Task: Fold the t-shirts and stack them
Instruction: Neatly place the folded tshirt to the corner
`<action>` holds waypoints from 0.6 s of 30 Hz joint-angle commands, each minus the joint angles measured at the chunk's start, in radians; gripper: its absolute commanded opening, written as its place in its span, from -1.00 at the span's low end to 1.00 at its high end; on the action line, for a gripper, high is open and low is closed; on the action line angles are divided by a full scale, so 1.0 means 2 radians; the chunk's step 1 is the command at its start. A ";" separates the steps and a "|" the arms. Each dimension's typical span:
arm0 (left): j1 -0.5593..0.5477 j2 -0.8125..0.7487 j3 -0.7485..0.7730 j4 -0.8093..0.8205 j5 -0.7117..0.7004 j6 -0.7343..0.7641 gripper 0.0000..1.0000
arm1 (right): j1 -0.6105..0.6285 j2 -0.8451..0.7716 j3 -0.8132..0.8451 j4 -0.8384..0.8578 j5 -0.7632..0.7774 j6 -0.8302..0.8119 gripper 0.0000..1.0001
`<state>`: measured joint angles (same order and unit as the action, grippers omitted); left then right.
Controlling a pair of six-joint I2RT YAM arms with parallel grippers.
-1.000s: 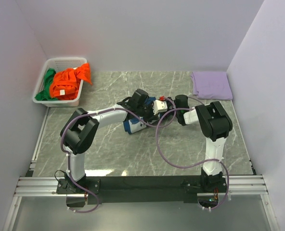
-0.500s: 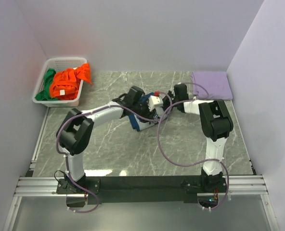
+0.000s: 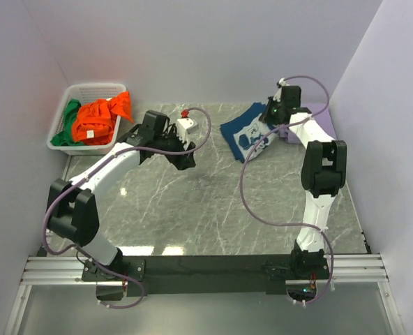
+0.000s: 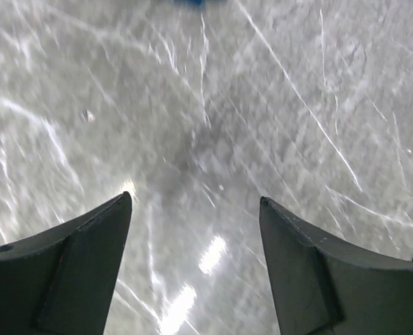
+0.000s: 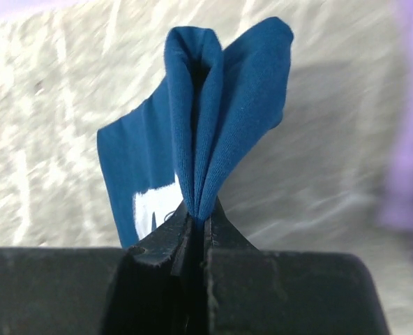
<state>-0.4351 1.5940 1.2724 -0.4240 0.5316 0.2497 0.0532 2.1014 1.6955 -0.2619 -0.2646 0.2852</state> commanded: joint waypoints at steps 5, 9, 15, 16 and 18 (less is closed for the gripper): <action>0.007 -0.056 -0.050 -0.028 -0.023 -0.026 0.59 | -0.041 0.040 0.116 -0.058 0.012 -0.116 -1.00; 0.009 -0.062 -0.062 -0.030 -0.030 -0.028 0.61 | -0.050 0.046 0.149 -0.060 0.023 -0.133 -1.00; 0.009 -0.061 -0.062 -0.033 -0.033 -0.027 0.62 | -0.060 0.051 0.197 -0.079 0.025 -0.159 -1.00; 0.009 -0.061 -0.060 -0.033 -0.033 -0.028 0.62 | -0.060 0.051 0.198 -0.081 0.026 -0.166 -1.00; 0.009 -0.059 -0.059 -0.033 -0.034 -0.027 0.63 | -0.062 0.049 0.205 -0.085 0.029 -0.171 -1.00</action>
<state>-0.4202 1.5078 1.1484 -0.4942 0.4709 0.2131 -0.0582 2.2150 2.0464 -0.4347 -0.2249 -0.0029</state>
